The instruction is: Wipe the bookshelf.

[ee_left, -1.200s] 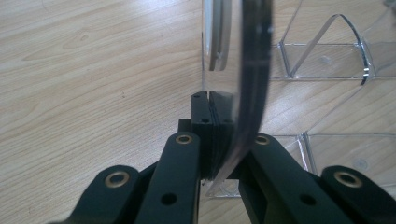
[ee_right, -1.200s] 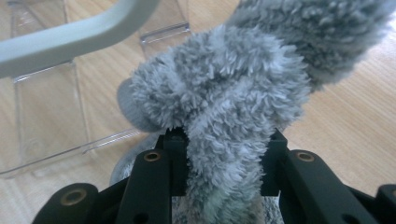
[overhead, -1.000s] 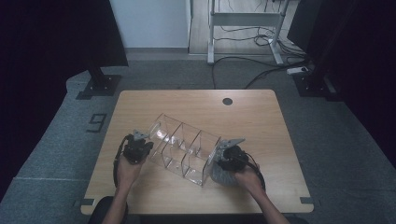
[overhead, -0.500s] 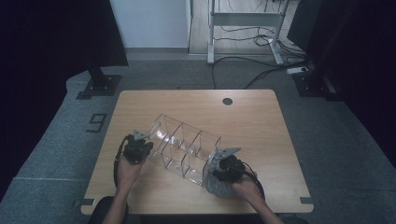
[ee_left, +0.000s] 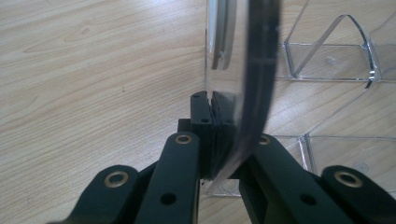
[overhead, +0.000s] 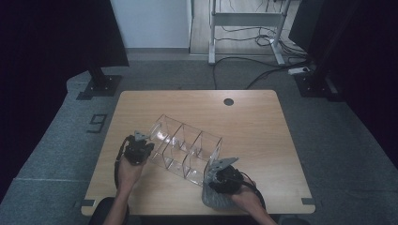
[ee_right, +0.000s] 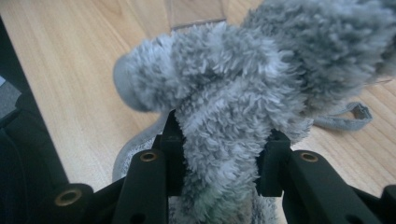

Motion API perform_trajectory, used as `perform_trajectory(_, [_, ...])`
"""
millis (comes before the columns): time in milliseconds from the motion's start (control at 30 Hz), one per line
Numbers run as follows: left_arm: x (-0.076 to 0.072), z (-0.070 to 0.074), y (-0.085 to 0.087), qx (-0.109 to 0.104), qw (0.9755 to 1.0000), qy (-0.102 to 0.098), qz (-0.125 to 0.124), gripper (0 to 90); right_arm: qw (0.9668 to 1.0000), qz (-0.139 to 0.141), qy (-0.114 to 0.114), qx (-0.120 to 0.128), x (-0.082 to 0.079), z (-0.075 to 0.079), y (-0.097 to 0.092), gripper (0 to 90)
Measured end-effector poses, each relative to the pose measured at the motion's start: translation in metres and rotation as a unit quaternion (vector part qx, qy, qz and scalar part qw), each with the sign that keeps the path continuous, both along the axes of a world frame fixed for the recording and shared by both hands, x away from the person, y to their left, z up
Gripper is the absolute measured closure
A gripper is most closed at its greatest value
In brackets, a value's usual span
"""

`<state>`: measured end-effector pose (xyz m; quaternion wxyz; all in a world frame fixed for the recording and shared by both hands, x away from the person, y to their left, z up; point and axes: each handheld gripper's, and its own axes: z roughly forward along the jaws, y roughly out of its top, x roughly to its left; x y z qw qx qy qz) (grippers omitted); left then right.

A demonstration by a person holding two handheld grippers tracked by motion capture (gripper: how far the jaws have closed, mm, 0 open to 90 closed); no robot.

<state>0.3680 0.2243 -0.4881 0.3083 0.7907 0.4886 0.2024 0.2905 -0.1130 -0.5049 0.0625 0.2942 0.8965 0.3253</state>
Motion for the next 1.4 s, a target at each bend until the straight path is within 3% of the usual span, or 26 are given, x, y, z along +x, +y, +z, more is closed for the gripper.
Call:
perform_trajectory(233, [0.000,0.000,0.001,-0.003,1.0000,0.001,-0.007,86.9,1.0000,0.000,-0.005,-0.003,0.003,0.004,-0.008,64.1])
perform_trajectory(867, [0.001,-0.001,0.003,-0.003,0.9997,-0.002,-0.024,86.7,0.9968,-0.062,-0.049,0.016,0.020,0.044,-0.062,65.1])
perform_trajectory(1133, [0.001,-0.001,0.004,-0.001,0.9996,-0.002,-0.027,86.6,0.9927,-0.095,-0.073,0.015,0.030,0.069,-0.086,65.0])
perform_trajectory(1400, [0.002,-0.002,0.003,0.000,0.9996,-0.002,-0.029,86.5,0.9862,-0.135,-0.094,0.012,0.041,0.083,-0.116,64.8])
